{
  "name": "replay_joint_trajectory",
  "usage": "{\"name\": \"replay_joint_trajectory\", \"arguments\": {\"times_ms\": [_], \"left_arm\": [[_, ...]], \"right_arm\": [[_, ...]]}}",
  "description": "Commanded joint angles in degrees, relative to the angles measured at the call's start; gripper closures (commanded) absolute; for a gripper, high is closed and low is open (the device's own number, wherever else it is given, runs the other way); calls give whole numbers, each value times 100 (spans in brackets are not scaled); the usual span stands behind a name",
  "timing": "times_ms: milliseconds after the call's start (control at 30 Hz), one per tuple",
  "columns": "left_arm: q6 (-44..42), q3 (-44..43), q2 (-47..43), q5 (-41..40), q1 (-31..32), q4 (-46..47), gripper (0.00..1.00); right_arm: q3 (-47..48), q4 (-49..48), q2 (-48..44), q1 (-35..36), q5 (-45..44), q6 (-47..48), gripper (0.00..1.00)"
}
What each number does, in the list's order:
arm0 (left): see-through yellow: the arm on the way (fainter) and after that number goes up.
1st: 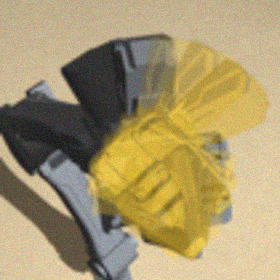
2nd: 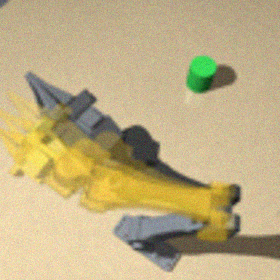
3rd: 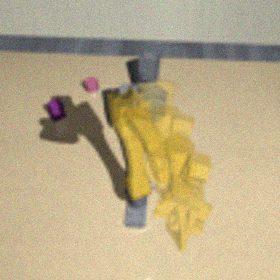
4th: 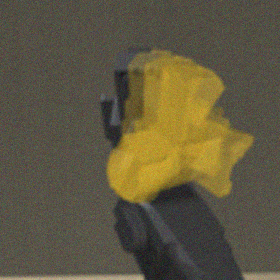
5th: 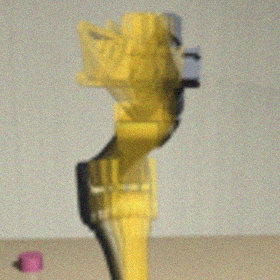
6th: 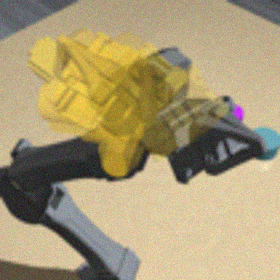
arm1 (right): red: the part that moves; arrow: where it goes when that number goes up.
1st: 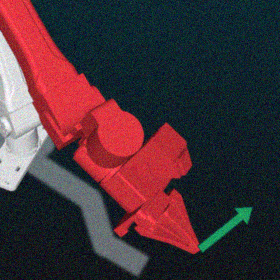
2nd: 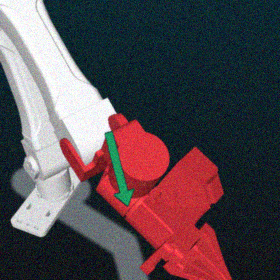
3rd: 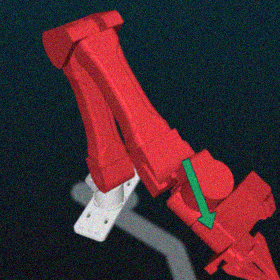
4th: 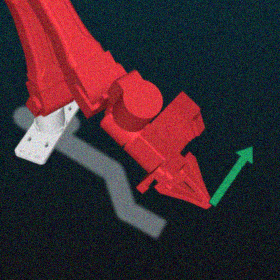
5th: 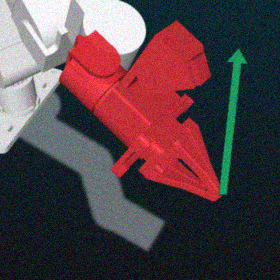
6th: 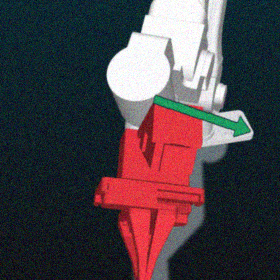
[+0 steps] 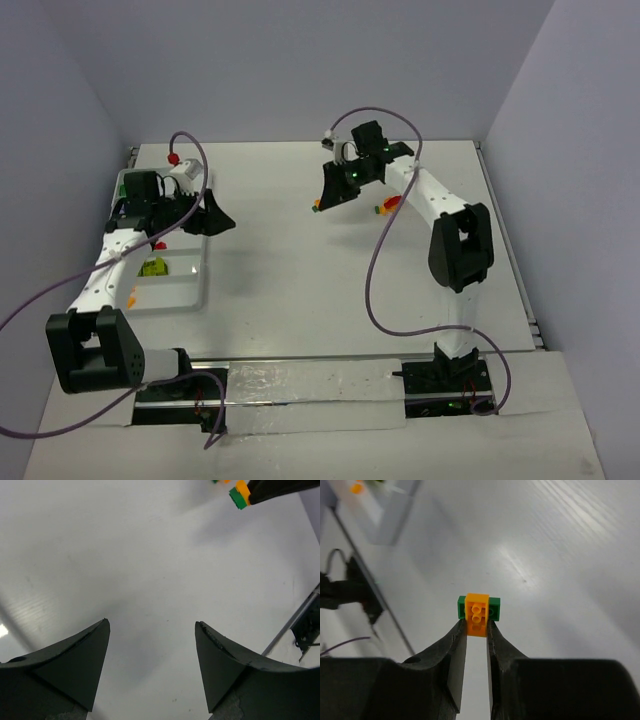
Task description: Sort the legos into containers by color
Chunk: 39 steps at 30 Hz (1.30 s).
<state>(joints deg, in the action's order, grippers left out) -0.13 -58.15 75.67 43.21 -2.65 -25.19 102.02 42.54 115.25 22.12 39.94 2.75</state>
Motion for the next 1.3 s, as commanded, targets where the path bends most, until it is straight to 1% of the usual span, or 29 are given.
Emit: {"name": "replay_joint_trajectory", "arguments": {"times_ms": [0, 33, 67, 100, 200, 233, 267, 300, 333, 400, 433, 467, 500, 533, 800, 1133, 1267], "left_arm": [[-144, 67, -303, 831, 370, 1006, 21], [-291, 31, -281, 889, 506, 1007, 21], [-445, -36, -243, 935, 632, 992, 21], [-584, -89, -211, 967, 723, 935, 21], [-1161, -373, -52, 901, 1199, 613, 21], [-1499, -576, 11, 727, 1424, 416, 21], [-1615, -749, 42, 627, 1562, 308, 21], [-1741, -835, 77, 503, 1748, 209, 21], [-1865, -925, 129, 373, 1967, 100, 21], [-1904, -990, 193, 269, 2180, 67, 22], [-1878, -996, 200, 238, 2199, 71, 23], [-1843, -997, 229, 180, 2260, 107, 24], [-1787, -1001, 263, 100, 2302, 189, 24], [-1749, -1020, 298, 67, 2354, 248, 25], [-1836, -1292, 582, -430, 2677, 304, 31], [-1848, -1540, 723, -361, 2810, 293, 38], [-1841, -1600, 778, -374, 2863, 295, 39]], "right_arm": [[-190, -672, -473, -19, 2033, -1248, 100], [-350, -979, -481, -15, 2233, -1571, 100], [-538, -1341, -489, -18, 2579, -2124, 100], [-682, -1631, -498, -24, 2773, -2420, 100], [-1235, -3020, -498, -27, 3443, -3406, 100], [-1609, -3691, -512, -32, 3638, -4099, 100], [-1794, -4188, -532, -32, 3728, -4814, 100], [-2062, -4953, -539, -32, 3818, -5357, 100], [-2398, -6071, -534, -35, 3896, -5894, 100], [-2738, -7455, -460, -41, 3947, -7258, 100], [-2758, -7634, -446, -43, 3967, -7592, 100], [-2832, -8159, -399, -50, 3991, -7902, 100], [-2908, -8327, -368, -48, 4004, -8176, 100], [-2944, -8447, -353, -41, 4007, -8248, 100], [-3051, -8613, -374, -20, 4017, -8458, 100], [-3074, -8613, -363, -21, 4025, -8460, 100], [-3074, -8613, -363, 3, 4022, -8475, 100]]}}
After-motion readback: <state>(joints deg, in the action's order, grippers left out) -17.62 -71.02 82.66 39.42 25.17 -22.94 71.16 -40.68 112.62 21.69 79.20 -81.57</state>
